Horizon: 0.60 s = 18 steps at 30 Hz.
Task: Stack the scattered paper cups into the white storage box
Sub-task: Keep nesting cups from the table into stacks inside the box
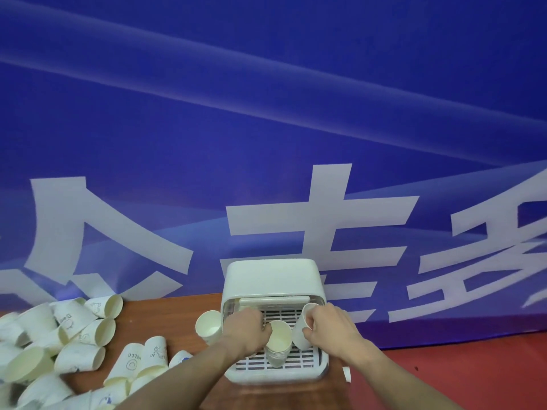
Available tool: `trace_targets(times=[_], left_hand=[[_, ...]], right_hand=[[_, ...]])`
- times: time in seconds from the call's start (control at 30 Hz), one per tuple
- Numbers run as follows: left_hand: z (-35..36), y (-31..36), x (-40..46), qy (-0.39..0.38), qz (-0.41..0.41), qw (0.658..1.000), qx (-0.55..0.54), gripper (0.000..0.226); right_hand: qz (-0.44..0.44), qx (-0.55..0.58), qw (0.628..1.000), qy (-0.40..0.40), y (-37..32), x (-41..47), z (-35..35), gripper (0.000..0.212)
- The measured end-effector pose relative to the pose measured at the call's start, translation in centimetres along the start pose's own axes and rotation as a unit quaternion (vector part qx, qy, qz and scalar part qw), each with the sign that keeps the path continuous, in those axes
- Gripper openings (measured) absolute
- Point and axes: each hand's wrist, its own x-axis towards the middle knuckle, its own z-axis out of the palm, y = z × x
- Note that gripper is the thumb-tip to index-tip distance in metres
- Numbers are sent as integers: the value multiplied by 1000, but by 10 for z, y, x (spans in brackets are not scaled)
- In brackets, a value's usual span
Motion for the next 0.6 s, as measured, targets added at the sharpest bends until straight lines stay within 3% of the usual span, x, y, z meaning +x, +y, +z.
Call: trace_targets(times=[0.3,0.6], left_hand=[[-5,-25,-18,31,-1,998,51,40],[-5,-46,-27,22,6,997,67,39]], right_hand=[[-76,-86,993,40,-34,-6,3,25],[-93,-162,982,-11,-42,4,24,27]])
